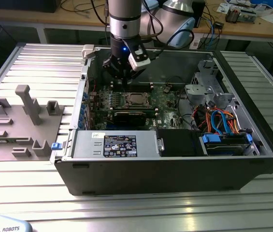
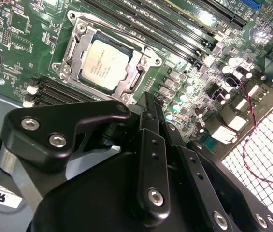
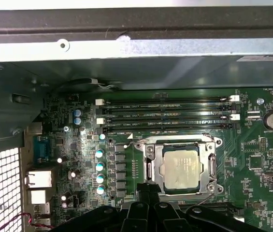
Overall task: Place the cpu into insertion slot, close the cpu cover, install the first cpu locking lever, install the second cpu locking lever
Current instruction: 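Install the first cpu locking lever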
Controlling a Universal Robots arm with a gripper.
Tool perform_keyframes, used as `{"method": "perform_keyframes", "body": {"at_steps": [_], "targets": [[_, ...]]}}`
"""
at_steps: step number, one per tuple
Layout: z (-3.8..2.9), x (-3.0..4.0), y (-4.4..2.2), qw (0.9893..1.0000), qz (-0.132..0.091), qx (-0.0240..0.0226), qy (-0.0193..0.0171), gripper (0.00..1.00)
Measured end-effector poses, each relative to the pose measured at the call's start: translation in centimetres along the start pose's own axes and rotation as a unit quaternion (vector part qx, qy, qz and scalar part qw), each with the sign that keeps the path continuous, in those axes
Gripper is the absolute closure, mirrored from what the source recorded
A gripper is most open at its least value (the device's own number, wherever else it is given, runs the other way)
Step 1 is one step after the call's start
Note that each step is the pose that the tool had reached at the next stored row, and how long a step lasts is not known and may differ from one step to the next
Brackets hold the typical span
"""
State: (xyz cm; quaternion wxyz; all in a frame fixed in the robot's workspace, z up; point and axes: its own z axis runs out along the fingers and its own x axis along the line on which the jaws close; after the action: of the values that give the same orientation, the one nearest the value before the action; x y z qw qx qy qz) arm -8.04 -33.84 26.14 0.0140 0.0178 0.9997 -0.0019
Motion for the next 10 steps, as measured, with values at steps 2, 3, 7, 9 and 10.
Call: {"method": "perform_keyframes", "body": {"at_steps": [2,3,7,9,10], "targets": [[-0.01,0.23,0.02,1.0,0.0,0.0,0.0,0.89],[-0.01,0.33,0.04,1.0,0.0,0.0,0.0,0.89],[-0.02,0.91,0.18,1.0,0.0,-0.0002,0.0,0.89],[-0.04,1.29,0.25,1.0,0.0,-0.0002,-0.0001,0.89],[-0.05,1.56,0.44,1.0,0.0,-0.0002,-0.0001,0.89]]}}
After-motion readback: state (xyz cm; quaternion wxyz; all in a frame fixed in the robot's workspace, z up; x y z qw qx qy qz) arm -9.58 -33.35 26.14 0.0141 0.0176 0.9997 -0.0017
